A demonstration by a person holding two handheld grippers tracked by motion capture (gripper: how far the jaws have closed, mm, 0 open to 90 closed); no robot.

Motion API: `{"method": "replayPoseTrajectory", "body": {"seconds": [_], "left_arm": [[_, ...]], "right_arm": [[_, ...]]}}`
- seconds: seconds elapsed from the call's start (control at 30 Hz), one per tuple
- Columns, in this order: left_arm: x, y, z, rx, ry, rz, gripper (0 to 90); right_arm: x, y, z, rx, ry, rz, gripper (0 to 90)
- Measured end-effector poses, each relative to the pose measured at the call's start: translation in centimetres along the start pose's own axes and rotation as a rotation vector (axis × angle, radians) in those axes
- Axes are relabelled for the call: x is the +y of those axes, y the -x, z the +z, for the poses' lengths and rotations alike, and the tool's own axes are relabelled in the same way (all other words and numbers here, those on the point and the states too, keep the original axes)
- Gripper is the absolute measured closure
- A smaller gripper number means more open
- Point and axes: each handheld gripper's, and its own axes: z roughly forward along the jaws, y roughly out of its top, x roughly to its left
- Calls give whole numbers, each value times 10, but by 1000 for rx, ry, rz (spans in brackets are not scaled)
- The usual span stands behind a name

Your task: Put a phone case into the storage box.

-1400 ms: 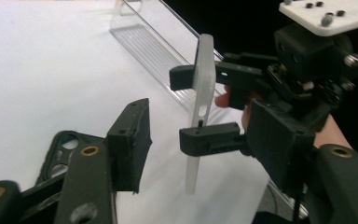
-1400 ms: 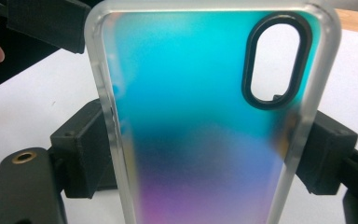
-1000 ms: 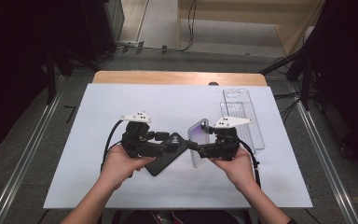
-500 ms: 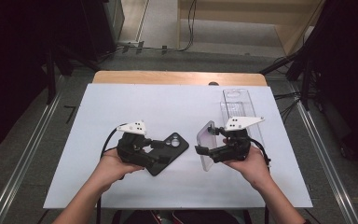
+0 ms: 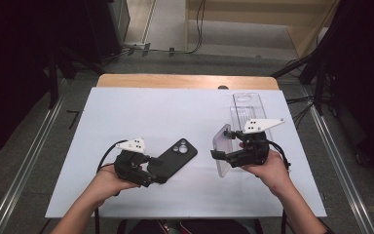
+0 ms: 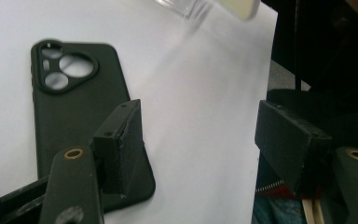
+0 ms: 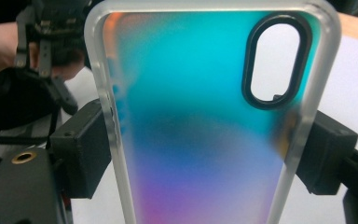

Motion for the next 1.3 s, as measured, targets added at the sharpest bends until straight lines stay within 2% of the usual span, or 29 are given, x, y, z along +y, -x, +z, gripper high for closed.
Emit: {"method": "replayPoseTrajectory", "body": {"seconds": [0.3, 0.5, 0.6, 0.73, 0.9, 1.03, 1.13, 1.3], "left_arm": [[-15, -5, -6, 27, -7, -10, 325], [-23, -10, -10, 79, -14, -23, 323], [-27, -10, -12, 95, 5, -51, 322], [-31, -10, -16, 127, 14, -53, 297], [-35, -10, -20, 156, 29, -70, 297], [-37, -9, -21, 180, 31, -77, 297], [-38, -9, -22, 187, 45, -86, 297], [-39, -8, -22, 173, 53, -94, 297]], "right_arm": [[8, 6, -15, -67, 42, 28, 157], [12, 10, -23, -126, 71, 55, 157], [13, 15, -28, -194, 91, 97, 157], [13, 23, -34, -260, 119, 134, 157], [12, 32, -40, -371, 141, 172, 157], [11, 39, -43, -433, 169, 217, 157], [11, 44, -44, -471, 183, 231, 157], [11, 54, -41, -542, 185, 247, 157]]}}
